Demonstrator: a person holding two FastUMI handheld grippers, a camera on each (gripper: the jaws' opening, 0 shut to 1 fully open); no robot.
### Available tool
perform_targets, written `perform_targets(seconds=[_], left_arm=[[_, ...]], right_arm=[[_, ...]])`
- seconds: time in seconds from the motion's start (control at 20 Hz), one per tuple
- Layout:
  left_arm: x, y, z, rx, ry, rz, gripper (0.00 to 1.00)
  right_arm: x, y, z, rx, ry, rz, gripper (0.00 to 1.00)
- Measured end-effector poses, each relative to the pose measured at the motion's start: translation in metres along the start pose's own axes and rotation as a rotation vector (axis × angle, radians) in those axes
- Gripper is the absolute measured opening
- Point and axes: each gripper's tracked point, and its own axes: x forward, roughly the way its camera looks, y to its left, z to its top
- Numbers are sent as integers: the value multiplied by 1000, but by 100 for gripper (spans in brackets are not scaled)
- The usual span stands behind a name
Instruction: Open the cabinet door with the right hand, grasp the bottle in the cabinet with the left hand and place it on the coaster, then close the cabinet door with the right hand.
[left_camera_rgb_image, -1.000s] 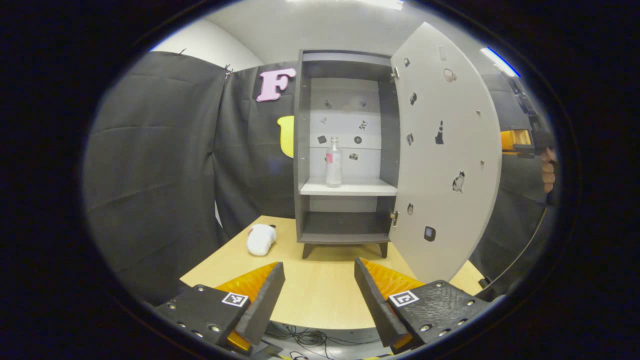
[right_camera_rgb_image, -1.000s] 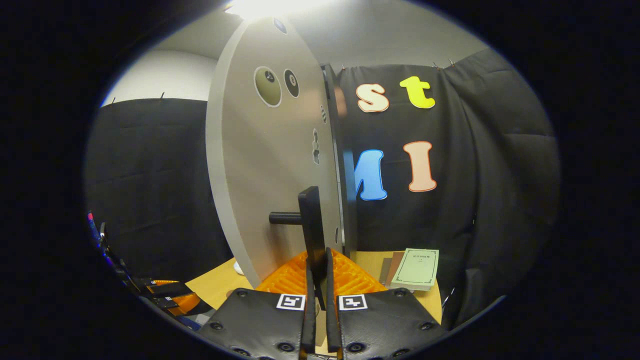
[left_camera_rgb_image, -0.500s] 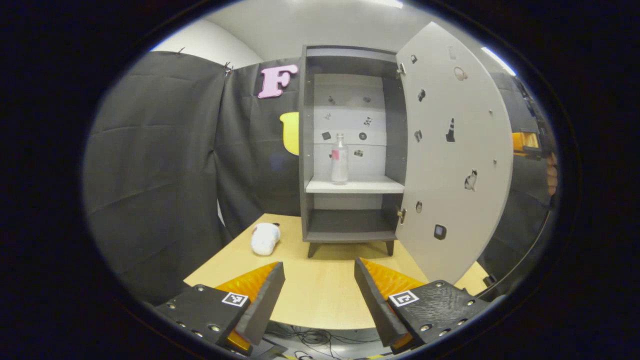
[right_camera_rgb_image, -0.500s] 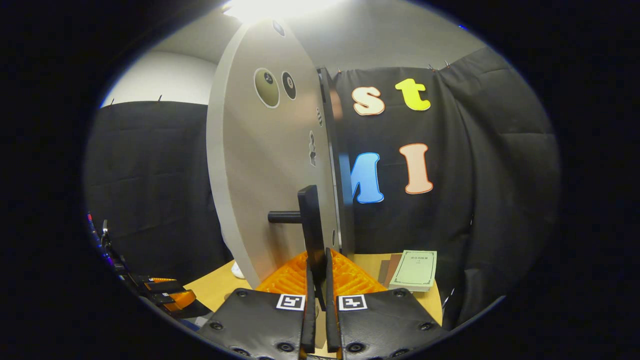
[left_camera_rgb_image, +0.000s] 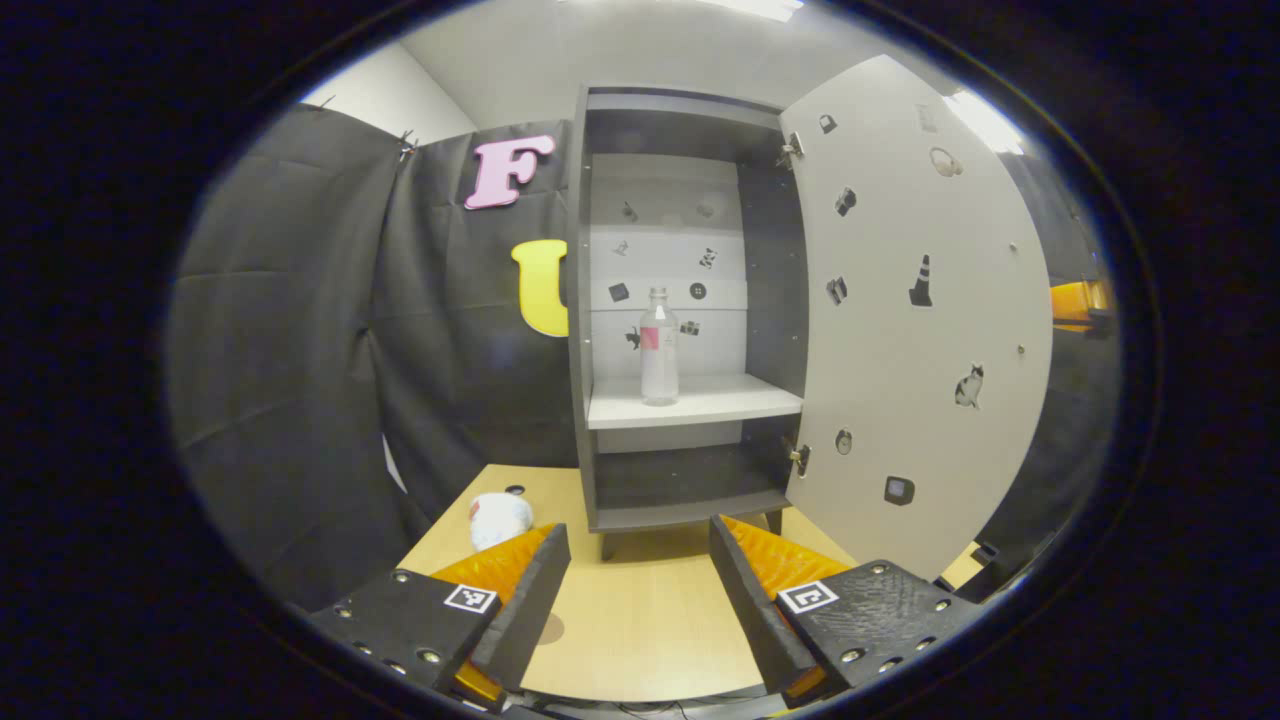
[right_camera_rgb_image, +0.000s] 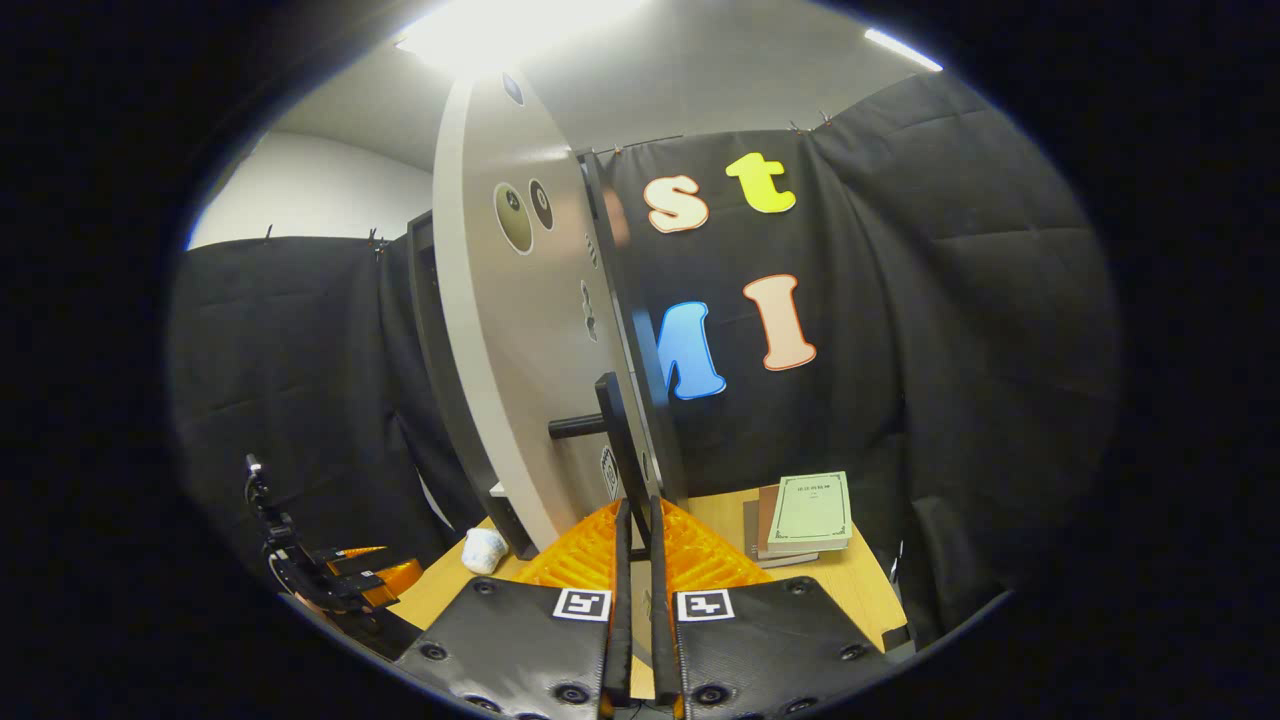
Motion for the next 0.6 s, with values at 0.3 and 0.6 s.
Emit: perform_targets(seconds=[0.3, 0.6], left_arm=[[66, 9, 38, -4, -67, -168, 86], [107, 21, 80, 12, -128, -268, 86]], right_arm=[[-38, -46, 15, 34, -92, -330, 10], [-56, -65, 35, 8, -162, -558, 10]])
